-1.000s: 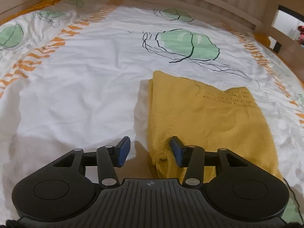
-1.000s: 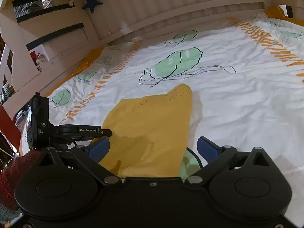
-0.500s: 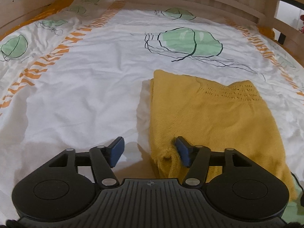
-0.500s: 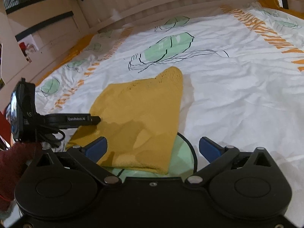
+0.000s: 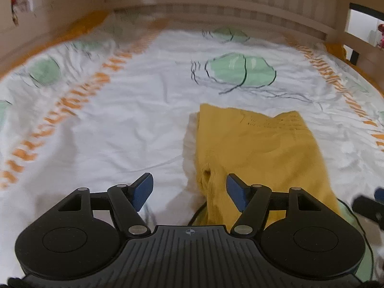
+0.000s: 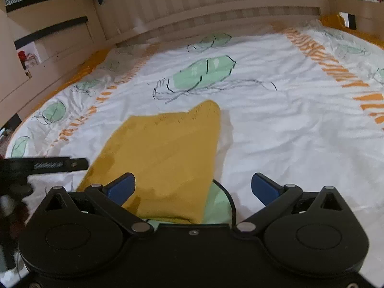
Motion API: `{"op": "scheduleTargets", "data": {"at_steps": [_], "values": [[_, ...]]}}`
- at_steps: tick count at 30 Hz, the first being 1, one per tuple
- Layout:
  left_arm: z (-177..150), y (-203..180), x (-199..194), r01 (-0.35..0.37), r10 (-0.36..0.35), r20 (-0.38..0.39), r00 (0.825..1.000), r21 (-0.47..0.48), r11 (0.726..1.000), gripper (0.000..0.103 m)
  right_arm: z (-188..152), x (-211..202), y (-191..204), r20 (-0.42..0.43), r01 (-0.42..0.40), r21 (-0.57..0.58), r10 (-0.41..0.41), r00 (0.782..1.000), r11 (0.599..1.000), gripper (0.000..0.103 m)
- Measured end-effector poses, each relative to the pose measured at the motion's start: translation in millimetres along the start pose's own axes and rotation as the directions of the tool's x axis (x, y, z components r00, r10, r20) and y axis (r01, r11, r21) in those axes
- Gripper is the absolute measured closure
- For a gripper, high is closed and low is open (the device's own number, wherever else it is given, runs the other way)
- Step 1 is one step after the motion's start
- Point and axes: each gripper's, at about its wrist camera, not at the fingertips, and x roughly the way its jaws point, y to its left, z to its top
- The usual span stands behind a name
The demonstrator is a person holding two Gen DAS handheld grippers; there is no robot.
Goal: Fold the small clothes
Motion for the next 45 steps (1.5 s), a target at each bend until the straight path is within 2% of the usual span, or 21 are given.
{"op": "scheduleTargets", "data": {"at_steps": [7,12,17,28,45], "values": [[-8,-6,-60,-0.136,0.134,0.061,0.989,0.035,0.99,0.037,7,-20,21,0.042,0.06,-0.09,-0.057,0.998,0.994,0.001],[-7,-3,-71,-0.079,0.078,0.02,0.997,0.028,0.996,0.037,12,-32,26,0.041,0.119,-0.027,-0.118,0.992,0.993,0.001],[-11,-9,-68,-0.08,0.08,-0.019,0.997,0.021,0.997,0.037,11,-35,27,0.013,0.071,-0.022,-0.071,0.997,0.997,0.001],[-29,-18,-58,-0.065,0.066,-0.122,0.99,0.014,0.998,0.037,-2,-32,26,-0.046,0.076,-0.005,-0.076,0.996,0.997,0.001],[-31,-21,-52,-0.049,0.048,-0.161,0.986,-0.005,0.999,0.037,-6,-27,28,-0.078,0.062,0.004,-0.062,0.995,0.998,0.001]]}}
